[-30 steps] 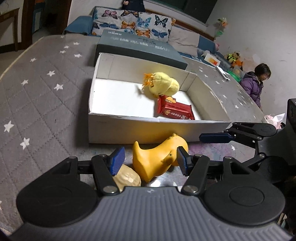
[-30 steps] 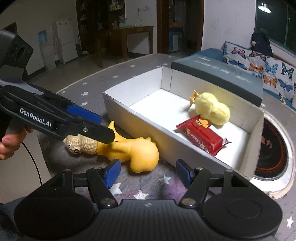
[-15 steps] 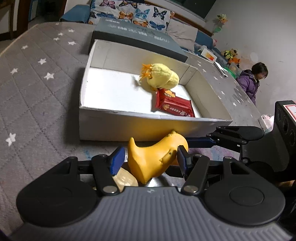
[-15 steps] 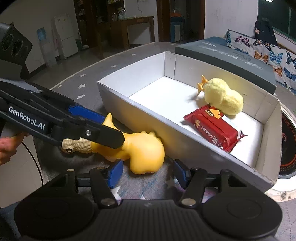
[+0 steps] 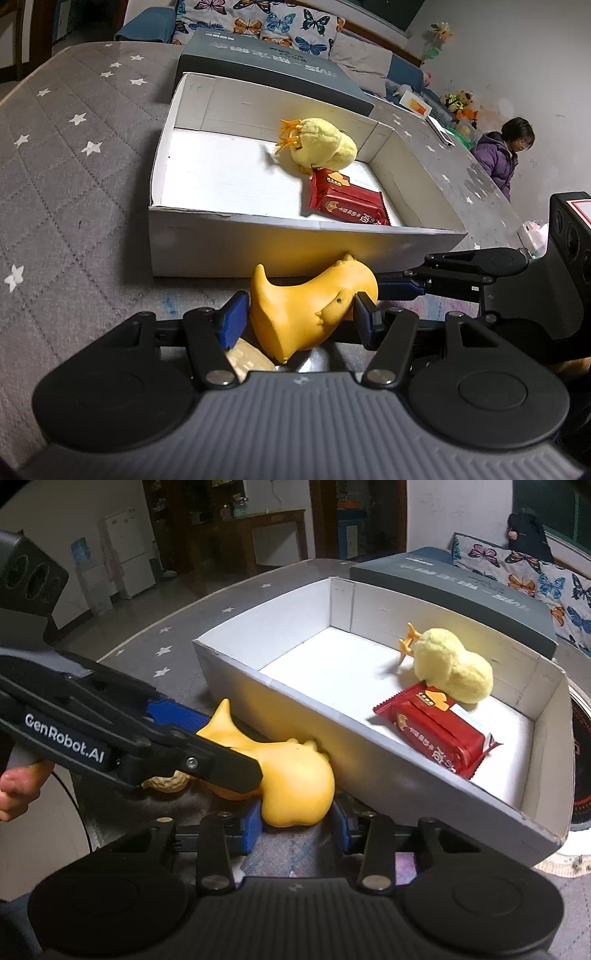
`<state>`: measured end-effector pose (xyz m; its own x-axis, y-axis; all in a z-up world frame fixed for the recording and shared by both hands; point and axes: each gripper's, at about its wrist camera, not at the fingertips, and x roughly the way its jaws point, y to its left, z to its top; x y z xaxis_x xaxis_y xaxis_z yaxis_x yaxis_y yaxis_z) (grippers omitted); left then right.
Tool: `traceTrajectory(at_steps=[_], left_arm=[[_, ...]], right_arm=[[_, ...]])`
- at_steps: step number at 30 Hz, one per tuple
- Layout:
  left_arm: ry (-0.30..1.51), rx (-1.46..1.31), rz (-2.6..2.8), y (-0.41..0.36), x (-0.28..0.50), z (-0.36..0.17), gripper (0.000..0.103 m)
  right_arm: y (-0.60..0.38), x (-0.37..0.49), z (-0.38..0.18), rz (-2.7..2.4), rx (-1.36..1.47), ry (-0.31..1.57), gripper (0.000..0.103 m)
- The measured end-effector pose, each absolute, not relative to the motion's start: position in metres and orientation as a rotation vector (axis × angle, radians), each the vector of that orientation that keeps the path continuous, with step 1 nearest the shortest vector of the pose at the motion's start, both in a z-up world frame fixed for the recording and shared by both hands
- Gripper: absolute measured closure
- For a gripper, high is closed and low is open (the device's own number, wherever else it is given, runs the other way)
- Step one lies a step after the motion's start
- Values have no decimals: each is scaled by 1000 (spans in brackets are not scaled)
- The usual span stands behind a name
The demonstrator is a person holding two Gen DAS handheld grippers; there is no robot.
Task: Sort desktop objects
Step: 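Carry the duck into the box and open the left gripper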
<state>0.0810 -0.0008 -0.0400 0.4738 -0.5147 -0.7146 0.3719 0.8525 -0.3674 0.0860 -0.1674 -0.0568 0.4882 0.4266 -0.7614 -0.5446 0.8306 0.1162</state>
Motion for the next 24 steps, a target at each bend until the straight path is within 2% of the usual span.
traceTrajectory(at_steps=[9,17,24], left_arm=[[898,-172,-551,-3,69,-24,42],[777,-147,-572,-9,56,24,42],[696,-119,-580,-23,98,48,42]], right_arm=[[-168,73,-43,588,-151,846,64],[-170,56,7,565,-222,724,64],[-178,92,36,516,-226,644,64]])
